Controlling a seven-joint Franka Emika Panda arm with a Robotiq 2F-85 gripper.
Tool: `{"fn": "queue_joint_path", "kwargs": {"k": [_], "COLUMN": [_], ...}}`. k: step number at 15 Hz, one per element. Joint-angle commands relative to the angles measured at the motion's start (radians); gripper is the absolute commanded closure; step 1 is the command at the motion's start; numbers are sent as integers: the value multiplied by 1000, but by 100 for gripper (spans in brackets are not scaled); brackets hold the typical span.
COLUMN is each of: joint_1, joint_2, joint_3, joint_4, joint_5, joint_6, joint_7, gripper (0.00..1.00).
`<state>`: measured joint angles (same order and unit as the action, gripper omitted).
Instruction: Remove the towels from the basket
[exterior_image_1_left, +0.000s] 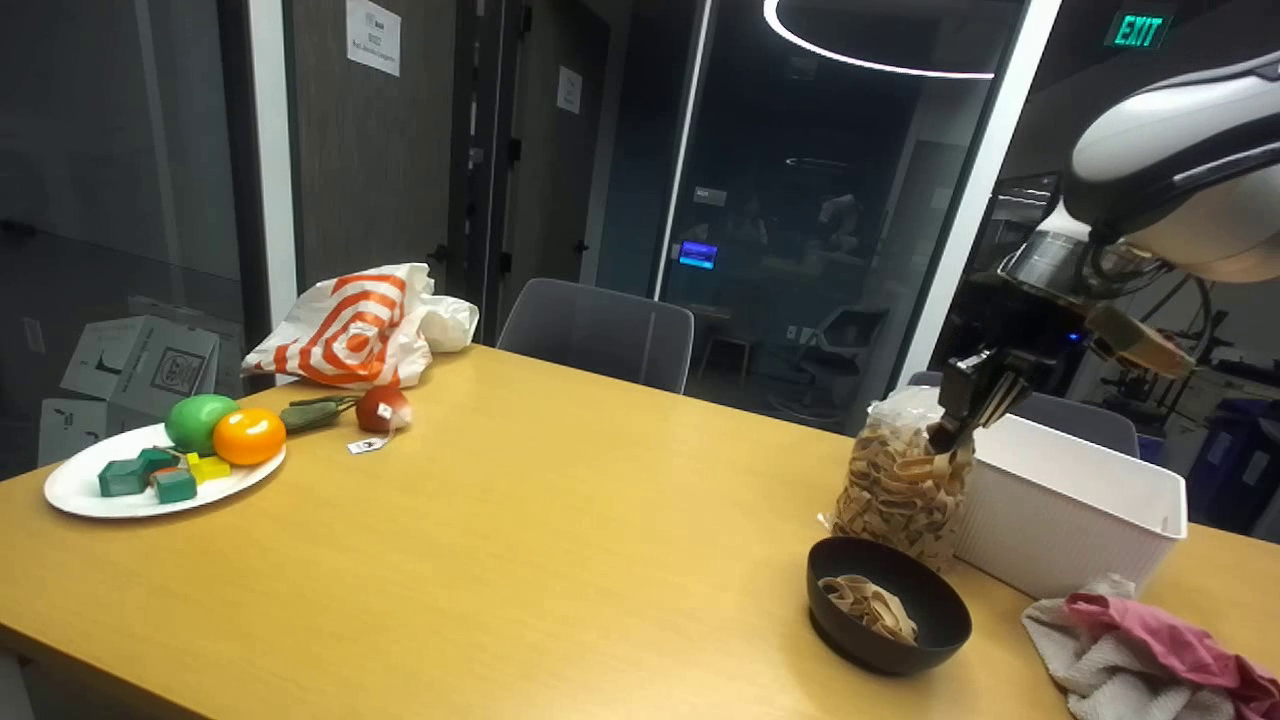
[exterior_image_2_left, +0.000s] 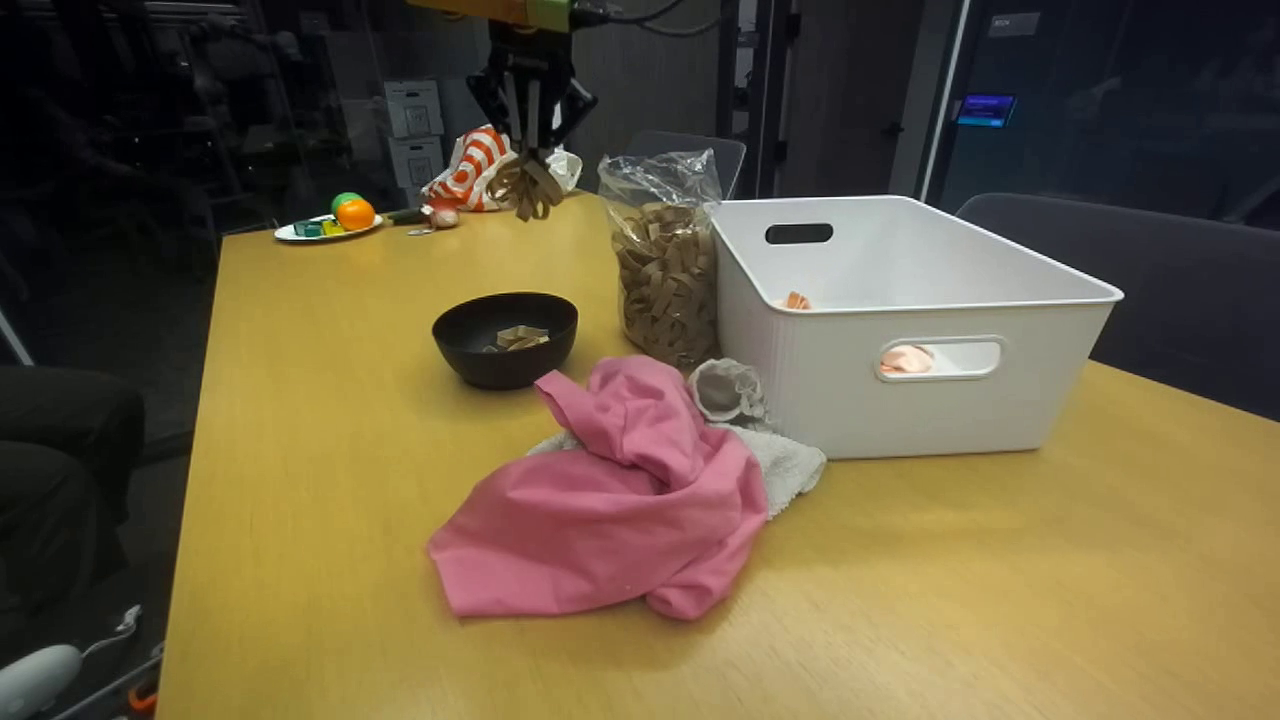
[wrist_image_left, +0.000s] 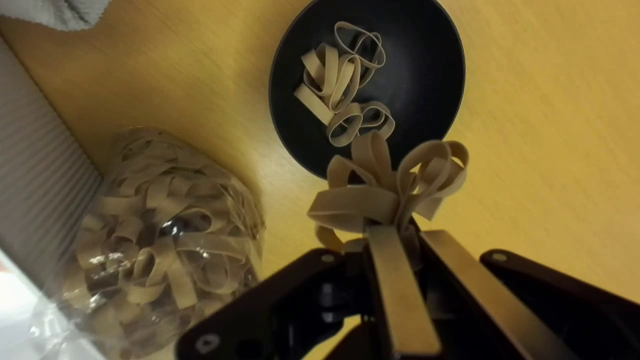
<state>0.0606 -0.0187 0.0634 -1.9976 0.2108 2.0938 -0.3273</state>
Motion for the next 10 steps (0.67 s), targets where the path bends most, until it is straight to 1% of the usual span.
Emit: {"fn": "queue_joint_path", "kwargs": {"k": [1,5,8,9,10], "joint_1": [19,28,28,27,25], "joint_2": [-21,11,44,52,58], "joint_3": [14,22,25,26,27], "joint_4": [-124,-212,-244,-245,-248], "joint_5": [-13,-36,-28,-12,-3], "joint_6": [123,218,262,259,264], "joint_7": [-27,-53,-82,-95,-102], "gripper": [92,92,92,82,66]}}
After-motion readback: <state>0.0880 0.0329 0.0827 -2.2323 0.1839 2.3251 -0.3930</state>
